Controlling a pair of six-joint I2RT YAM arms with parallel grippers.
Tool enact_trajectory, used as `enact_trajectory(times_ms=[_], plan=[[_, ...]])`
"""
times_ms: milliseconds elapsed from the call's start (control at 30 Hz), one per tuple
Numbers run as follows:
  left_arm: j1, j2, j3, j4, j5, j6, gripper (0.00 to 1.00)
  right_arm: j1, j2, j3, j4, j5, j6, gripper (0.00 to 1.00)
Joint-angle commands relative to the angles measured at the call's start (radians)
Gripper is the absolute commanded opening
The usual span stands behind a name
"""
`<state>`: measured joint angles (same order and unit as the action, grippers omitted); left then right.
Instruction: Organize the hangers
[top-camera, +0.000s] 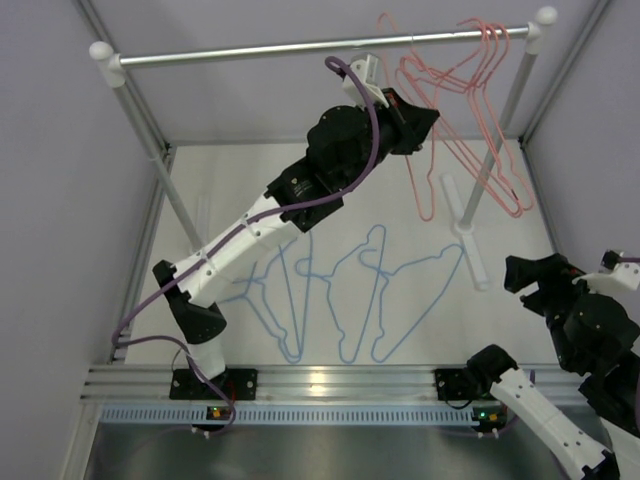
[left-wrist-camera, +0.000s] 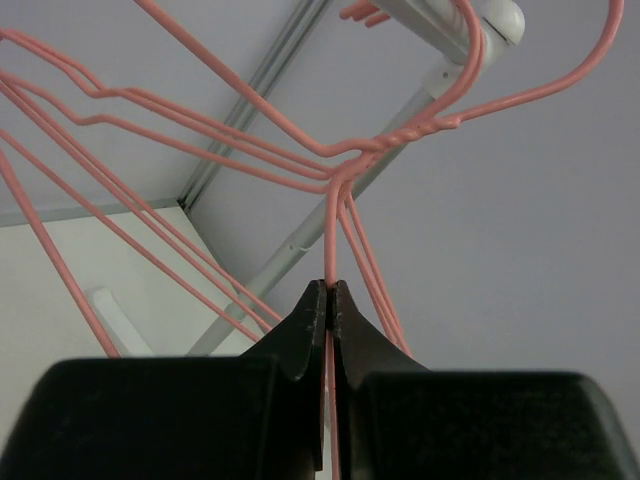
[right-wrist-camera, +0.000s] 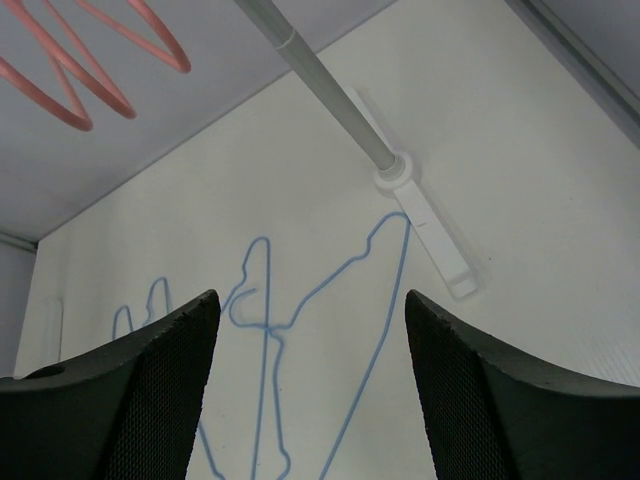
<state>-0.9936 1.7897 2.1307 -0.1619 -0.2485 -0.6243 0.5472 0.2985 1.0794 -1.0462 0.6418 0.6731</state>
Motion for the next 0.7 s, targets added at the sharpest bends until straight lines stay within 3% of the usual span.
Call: enact_trajectory(times_ms=[0, 667], plan=[[0.041, 0.025, 0.066, 0.105, 0.047, -0.051, 0.0, 0.016, 0.024, 0.04, 0.023, 0.002, -0.024, 0.72], [0.102, 0.099, 0.078, 0.096, 0.141, -0.152, 0.0, 0.016, 0.011, 0.027, 0.023, -0.01, -0.023, 0.72]])
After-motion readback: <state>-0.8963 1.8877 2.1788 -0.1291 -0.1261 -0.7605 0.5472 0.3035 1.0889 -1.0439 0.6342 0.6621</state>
